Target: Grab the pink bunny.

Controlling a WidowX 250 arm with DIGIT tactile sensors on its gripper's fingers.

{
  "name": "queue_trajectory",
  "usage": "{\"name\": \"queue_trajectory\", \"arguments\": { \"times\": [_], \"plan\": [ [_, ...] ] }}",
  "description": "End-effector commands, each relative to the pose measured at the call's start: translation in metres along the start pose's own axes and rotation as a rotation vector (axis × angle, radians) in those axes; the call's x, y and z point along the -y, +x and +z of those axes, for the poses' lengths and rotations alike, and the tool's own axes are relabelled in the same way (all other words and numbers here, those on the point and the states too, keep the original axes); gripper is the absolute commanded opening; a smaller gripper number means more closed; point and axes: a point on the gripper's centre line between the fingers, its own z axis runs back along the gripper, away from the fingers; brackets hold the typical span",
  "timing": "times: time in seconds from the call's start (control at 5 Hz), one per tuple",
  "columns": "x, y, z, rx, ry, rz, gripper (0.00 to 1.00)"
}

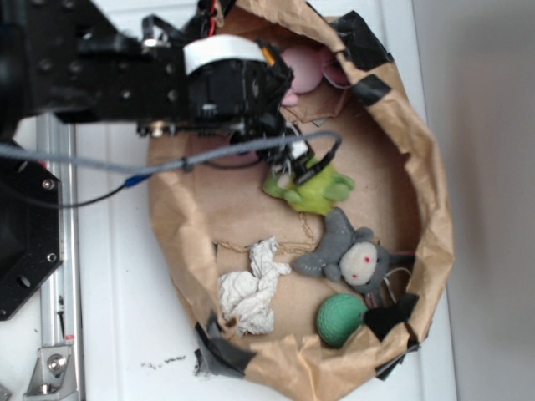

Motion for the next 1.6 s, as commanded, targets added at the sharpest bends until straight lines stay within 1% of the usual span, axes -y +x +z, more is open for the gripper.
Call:
{"name": "queue_trajectory", "arguments": {
  "times": [0.0, 0.2, 0.4, 0.6, 0.8, 1.0, 1.2, 1.4],
  "plan": [
    [-0.007, 0.037, -0.016, 0.036, -0.045, -0.047, 1.00],
    [0.013, 0.044, -0.024, 0.034, -0.102, -0.169, 1.00],
    [0.020, 0.045, -0.015, 0.025, -0.117, -0.243, 0.00],
    [0.045, 0.055, 0.002, 0.003, -0.157, -0.311, 0.00],
    [0.059, 0.051, 0.050, -0.008, -0.244, -0.449, 0.00],
    [0.069, 0.045, 0.099, -0.092, -0.374, -0.528, 0.00],
    [0.064, 0.039, 0.118, -0.232, -0.360, -0.414, 0.00],
    [0.062, 0.027, 0.126, -0.226, -0.288, -0.284, 0.00]
  ]
}}
